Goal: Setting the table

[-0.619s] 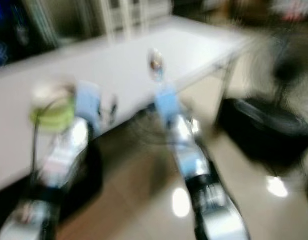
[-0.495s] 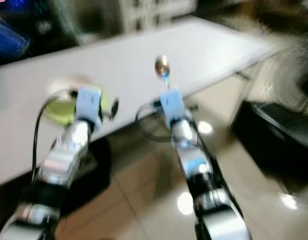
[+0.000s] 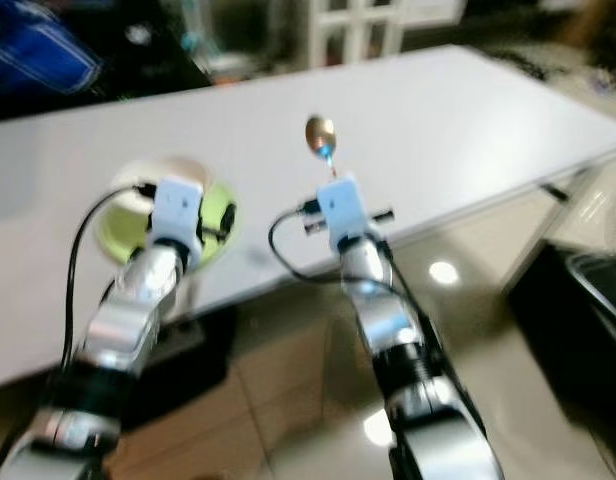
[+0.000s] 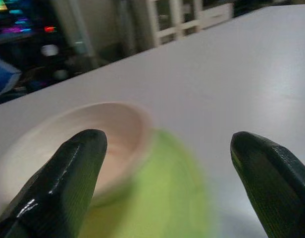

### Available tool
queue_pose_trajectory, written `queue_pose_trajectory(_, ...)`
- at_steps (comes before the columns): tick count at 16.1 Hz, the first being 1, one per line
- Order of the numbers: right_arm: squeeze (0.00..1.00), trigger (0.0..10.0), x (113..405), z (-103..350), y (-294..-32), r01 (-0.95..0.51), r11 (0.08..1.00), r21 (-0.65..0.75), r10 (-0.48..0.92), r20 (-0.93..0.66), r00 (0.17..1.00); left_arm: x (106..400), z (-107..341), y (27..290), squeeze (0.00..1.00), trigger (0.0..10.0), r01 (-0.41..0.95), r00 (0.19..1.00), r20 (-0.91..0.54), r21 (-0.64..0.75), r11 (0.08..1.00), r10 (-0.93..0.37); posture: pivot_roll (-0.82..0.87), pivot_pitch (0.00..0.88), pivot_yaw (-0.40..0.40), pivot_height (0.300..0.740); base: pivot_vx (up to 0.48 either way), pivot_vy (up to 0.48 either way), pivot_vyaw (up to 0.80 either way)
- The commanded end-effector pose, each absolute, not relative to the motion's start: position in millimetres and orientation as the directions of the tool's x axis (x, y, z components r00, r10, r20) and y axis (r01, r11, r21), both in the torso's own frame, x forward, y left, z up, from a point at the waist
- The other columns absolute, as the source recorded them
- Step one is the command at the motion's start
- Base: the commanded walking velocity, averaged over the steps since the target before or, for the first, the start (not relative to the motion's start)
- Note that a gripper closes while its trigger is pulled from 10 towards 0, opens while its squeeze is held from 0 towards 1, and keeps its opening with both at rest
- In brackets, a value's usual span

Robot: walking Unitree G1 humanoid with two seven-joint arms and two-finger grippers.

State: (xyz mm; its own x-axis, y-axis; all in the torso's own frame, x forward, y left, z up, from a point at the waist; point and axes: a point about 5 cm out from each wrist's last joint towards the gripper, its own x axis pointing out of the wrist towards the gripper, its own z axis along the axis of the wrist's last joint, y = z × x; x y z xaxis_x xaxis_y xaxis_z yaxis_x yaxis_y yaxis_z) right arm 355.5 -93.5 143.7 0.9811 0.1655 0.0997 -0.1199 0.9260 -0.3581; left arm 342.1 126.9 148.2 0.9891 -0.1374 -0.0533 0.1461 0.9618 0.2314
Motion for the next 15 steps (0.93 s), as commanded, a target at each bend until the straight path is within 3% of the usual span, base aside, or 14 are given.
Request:
queue_pose_trajectory(1,0.00,10.0,355.1,147.8,-83.2,-0.146,0.926,-0.348,0.194,0.105,0.975,342.4,148.9,136.0,0.00,10.0,0.105,0.994,-0.058,0.234,0.967,-0.094,0.10,0.000,0.021,0.740,0.431,0.000,0.73)
queue_pose_trajectory(5,0.00,10.0,355.2,146.6,-84.5,-0.143,0.931,-0.335,0.185,0.096,0.978,341.5,150.5,134.3,0.00,10.0,0.093,0.995,-0.044,0.231,0.969,-0.085,0.11,0.000,0.019,0.740,0.445,0.000,0.35)
queue_pose_trajectory(15,0.00,10.0,353.2,145.2,-84.0,-0.152,0.930,-0.334,0.192,0.088,0.978,333.8,155.6,127.1,0.00,10.0,0.083,0.996,-0.008,0.231,0.969,-0.083,0.11,0.000,0.014,0.740,0.000,0.000,0.00)
